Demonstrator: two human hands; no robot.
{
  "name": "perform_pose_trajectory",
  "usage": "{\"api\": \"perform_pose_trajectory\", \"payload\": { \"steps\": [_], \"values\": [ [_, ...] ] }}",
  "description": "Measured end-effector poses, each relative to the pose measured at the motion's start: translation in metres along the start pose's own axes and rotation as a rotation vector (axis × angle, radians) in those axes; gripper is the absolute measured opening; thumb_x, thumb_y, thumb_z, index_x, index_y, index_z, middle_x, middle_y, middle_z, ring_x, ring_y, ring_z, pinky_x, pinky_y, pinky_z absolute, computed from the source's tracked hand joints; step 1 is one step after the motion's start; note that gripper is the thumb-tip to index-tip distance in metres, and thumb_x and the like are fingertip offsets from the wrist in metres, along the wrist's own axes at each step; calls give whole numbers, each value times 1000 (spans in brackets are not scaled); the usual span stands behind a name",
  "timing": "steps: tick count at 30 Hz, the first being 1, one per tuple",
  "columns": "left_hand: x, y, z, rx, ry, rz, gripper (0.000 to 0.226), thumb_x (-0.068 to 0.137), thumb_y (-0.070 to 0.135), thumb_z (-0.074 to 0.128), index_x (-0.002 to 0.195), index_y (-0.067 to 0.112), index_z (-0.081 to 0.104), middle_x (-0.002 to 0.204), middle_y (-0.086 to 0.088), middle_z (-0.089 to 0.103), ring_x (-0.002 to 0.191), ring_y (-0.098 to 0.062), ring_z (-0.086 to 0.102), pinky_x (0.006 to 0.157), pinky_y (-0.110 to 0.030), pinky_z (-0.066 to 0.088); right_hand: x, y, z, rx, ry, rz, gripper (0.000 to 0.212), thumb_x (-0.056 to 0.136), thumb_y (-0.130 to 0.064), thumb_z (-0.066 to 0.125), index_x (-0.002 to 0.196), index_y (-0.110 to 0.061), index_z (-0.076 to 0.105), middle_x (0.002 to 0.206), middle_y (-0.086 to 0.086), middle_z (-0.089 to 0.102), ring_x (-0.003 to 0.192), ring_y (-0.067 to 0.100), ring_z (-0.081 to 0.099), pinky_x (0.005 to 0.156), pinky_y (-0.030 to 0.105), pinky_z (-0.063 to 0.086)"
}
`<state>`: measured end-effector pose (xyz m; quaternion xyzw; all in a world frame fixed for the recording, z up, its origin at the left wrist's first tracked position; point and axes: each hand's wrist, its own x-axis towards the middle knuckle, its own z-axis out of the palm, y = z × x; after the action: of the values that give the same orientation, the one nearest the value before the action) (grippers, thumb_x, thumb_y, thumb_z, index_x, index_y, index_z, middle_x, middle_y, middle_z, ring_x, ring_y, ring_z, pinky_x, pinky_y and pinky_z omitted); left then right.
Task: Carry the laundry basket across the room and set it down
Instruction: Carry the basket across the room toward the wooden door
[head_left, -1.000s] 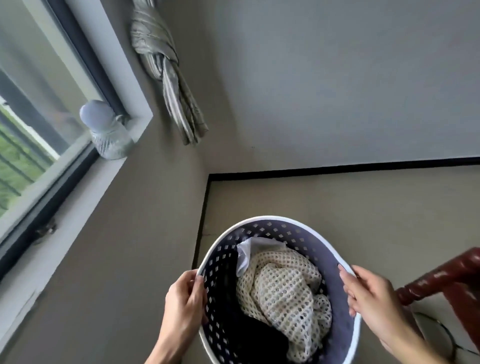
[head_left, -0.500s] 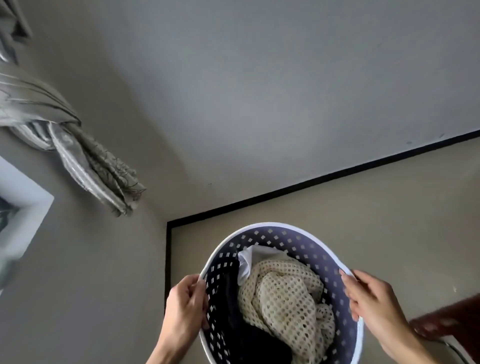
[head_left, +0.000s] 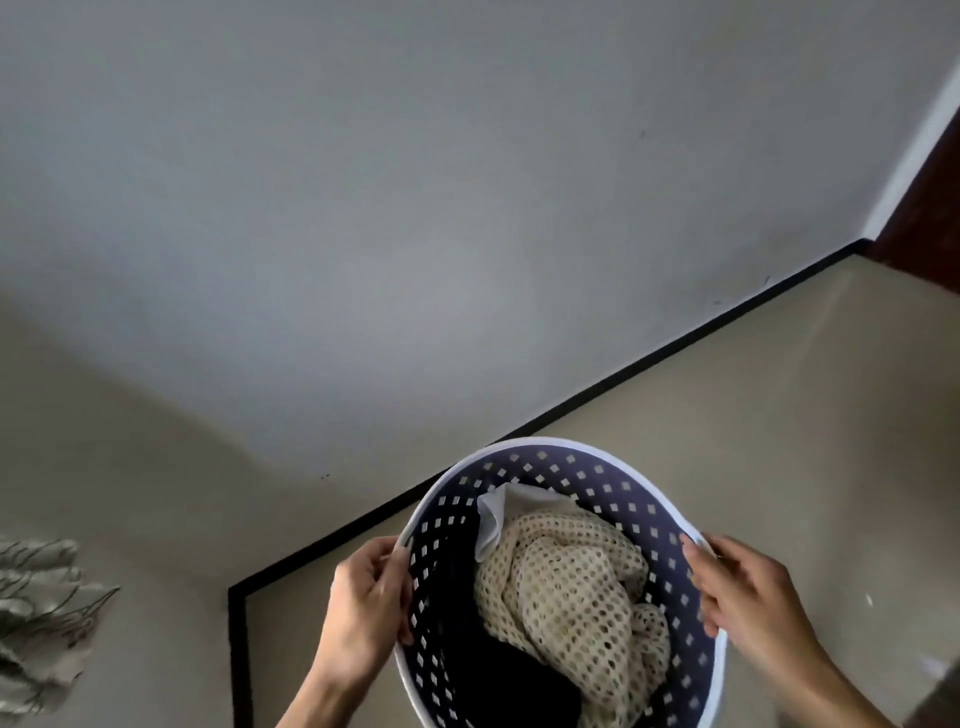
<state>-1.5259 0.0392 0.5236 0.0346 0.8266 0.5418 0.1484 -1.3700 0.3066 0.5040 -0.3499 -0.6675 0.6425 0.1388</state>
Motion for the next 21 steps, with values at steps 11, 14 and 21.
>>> {"api": "perform_pose_trajectory", "payload": {
  "steps": [11, 14, 21],
  "values": [
    [247, 87, 59, 78, -330, 125, 24, 99, 13, 45, 87, 10, 65, 48, 0, 43, 35, -11, 42, 34, -27, 41, 136, -50, 43, 93, 381, 143, 12, 91, -9, 59, 89, -14, 70, 45, 1, 49, 45, 21, 38, 51, 37, 36],
    [294, 113, 92, 83, -407, 141, 24, 98, 13, 47, 86, 7, 67, 49, -3, 43, 36, -14, 42, 34, -26, 39, 167, -58, 40, 116, 469, 140, 14, 92, -9, 58, 91, -13, 71, 45, -1, 43, 41, 17, 35, 50, 36, 38],
    [390, 165, 198, 129, -568, 137, 24, 97, 13, 48, 86, 4, 68, 46, 0, 48, 32, -10, 44, 34, -23, 41, 268, -65, -1, 139, 628, 163, 15, 92, -7, 56, 88, -7, 70, 47, 1, 40, 35, 13, 33, 38, 27, 39]
  ]
}}
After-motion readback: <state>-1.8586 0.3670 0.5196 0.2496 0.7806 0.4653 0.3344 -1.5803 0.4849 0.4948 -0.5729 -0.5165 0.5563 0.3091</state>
